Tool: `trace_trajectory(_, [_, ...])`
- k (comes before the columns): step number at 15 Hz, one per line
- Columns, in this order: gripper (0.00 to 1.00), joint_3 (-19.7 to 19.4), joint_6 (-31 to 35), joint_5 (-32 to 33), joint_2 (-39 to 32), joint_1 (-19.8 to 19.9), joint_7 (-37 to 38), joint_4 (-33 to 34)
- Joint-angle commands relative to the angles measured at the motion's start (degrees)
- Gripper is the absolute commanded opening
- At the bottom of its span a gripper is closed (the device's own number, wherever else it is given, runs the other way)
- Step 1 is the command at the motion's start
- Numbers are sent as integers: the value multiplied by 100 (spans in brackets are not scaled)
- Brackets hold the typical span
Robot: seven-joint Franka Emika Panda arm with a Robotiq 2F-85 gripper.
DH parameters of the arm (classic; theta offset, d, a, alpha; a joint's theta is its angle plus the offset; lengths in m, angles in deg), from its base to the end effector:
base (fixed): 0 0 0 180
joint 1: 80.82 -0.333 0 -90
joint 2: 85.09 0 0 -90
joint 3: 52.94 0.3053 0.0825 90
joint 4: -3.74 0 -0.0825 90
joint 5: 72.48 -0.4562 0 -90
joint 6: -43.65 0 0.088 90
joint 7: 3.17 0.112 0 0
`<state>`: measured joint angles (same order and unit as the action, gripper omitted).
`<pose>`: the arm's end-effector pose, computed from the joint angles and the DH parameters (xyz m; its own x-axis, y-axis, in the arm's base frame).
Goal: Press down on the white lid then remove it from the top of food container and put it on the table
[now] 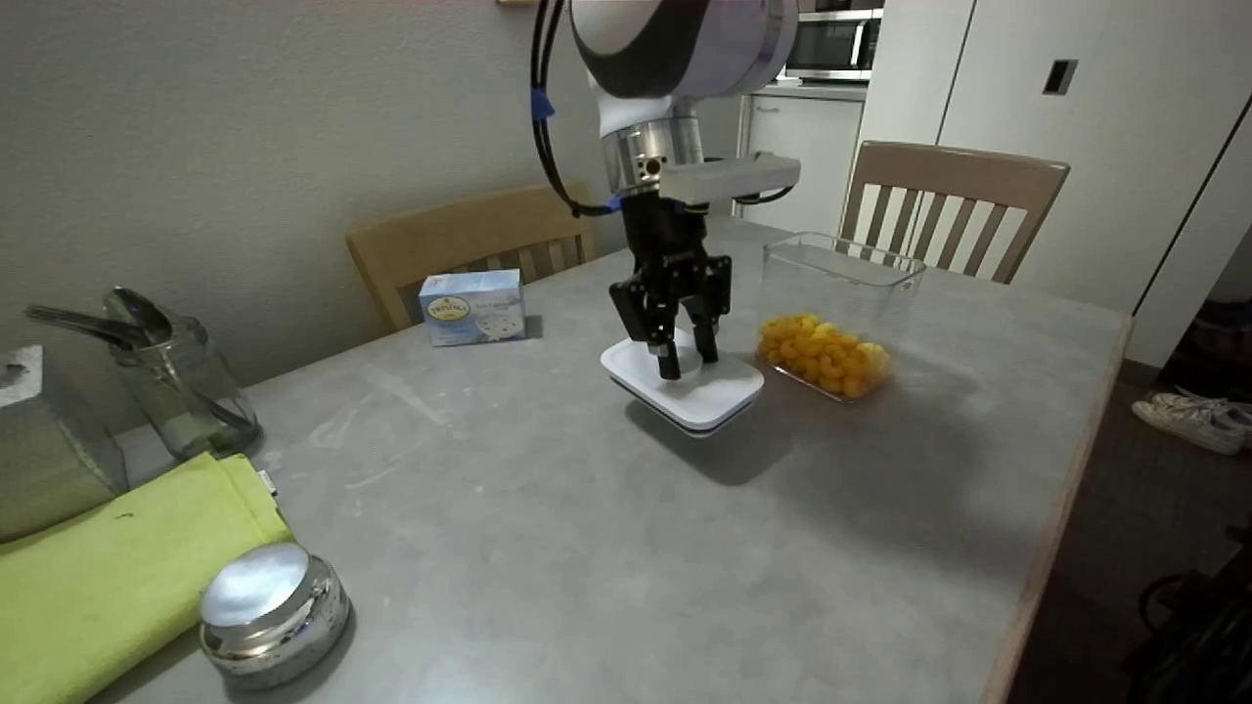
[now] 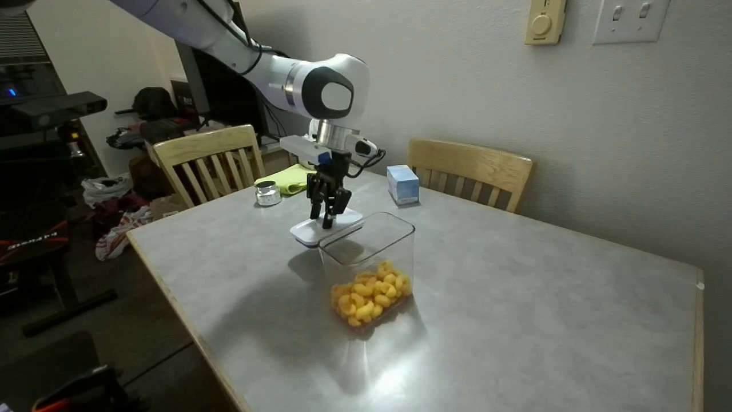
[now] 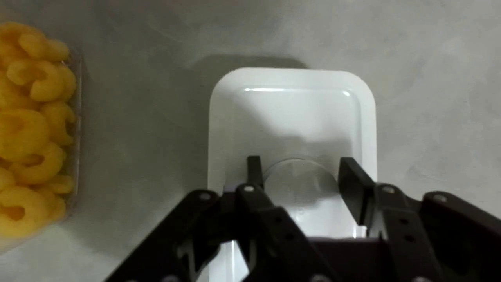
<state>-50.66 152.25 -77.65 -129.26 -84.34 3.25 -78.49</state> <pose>0.7338 0.0782 0.1575 0.9475 -0.0462 -0.3163 -0.0703 -0.9954 -0.0652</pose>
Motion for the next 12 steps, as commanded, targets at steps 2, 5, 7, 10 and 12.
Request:
trace_trajectory(2, [27,6,574,-239,356,83,104,-877])
trace_trajectory(5, [27,22,891,-355,419,94,93,-1254])
trace_trajectory(7, [27,31,1093,-410,437,100,63,-1452])
trace_trajectory(10, [77,17,1238,-402,593,92,20,-1678])
trace_trajectory(12, [84,15,1327,-388,736,92,1,-1855])
